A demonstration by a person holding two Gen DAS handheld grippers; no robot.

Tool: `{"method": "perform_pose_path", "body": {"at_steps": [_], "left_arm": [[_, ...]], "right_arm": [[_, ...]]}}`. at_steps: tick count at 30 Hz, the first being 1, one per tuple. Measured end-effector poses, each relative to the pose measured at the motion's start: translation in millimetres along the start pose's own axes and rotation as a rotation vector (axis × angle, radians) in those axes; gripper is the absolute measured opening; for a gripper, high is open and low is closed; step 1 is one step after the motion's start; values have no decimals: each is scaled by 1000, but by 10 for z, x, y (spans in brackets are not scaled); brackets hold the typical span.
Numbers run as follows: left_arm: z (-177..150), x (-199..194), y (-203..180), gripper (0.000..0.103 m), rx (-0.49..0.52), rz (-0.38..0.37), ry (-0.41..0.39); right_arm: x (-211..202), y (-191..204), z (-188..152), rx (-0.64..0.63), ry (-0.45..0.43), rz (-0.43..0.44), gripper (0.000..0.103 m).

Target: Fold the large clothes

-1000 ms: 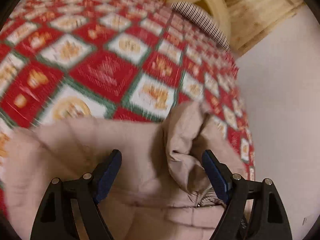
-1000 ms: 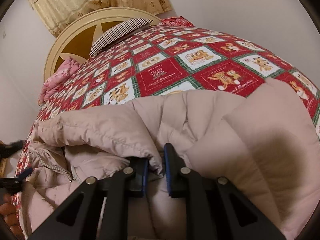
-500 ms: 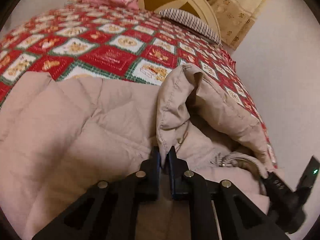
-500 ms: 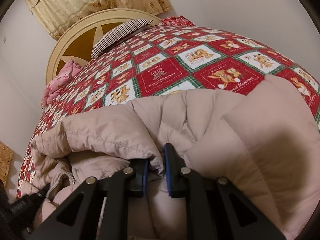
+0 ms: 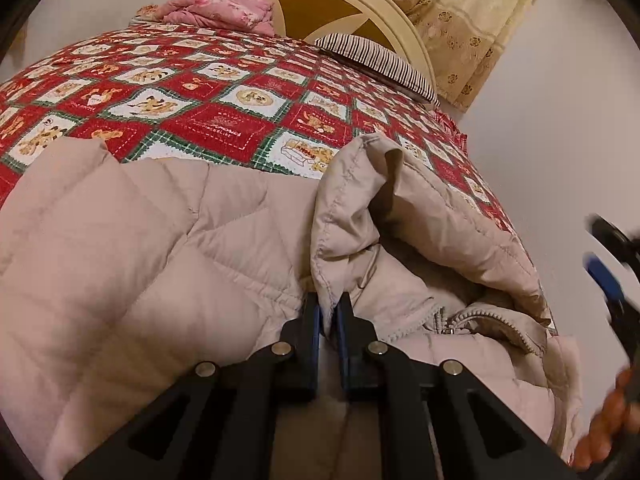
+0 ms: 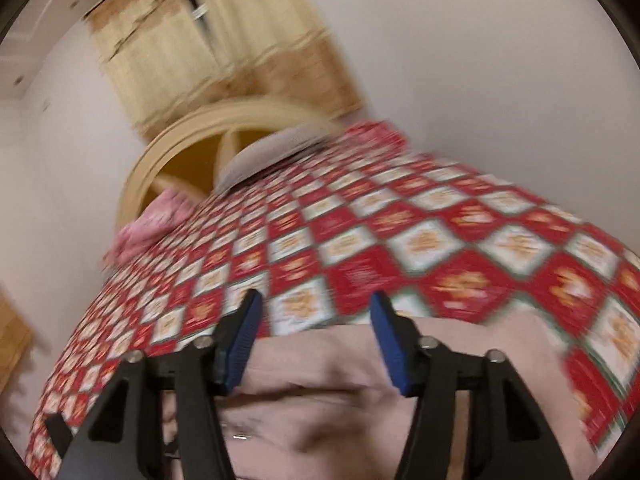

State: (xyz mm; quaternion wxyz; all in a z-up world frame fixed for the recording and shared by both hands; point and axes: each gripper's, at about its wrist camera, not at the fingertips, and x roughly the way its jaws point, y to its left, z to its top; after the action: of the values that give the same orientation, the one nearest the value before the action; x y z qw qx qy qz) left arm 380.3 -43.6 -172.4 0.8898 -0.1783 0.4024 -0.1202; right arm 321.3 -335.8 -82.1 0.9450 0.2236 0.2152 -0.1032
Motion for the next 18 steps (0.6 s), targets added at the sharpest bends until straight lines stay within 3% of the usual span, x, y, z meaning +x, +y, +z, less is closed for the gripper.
{"method": "perform_pose_path", "body": {"at_steps": [2, 4, 7, 9, 12, 14, 16, 18], "left_arm": [[1, -4, 3, 9, -1, -4, 1], [-3, -18, 6, 9, -1, -6, 0], [7, -100, -19, 9, 7, -2, -18], [11, -250, -89, 9, 43, 34, -72], [46, -566, -184, 9, 83, 79, -202], [133, -848, -241, 9, 81, 70, -303], [269, -971, -335, 10, 96, 43, -347], [437, -937, -482, 10, 148, 16, -338]], "right_arm": [[346, 182, 63, -46, 112, 8, 40], [612, 256, -22, -73, 214, 26, 38], [1025, 276, -523, -162, 465, 19, 31], [980, 274, -727, -235, 444, 32, 29], [888, 181, -806, -220, 400, 55, 29], [883, 147, -831, -221, 393, 61, 29], [885, 111, -825, -216, 391, 70, 29], [879, 126, -822, -211, 387, 77, 29]]}}
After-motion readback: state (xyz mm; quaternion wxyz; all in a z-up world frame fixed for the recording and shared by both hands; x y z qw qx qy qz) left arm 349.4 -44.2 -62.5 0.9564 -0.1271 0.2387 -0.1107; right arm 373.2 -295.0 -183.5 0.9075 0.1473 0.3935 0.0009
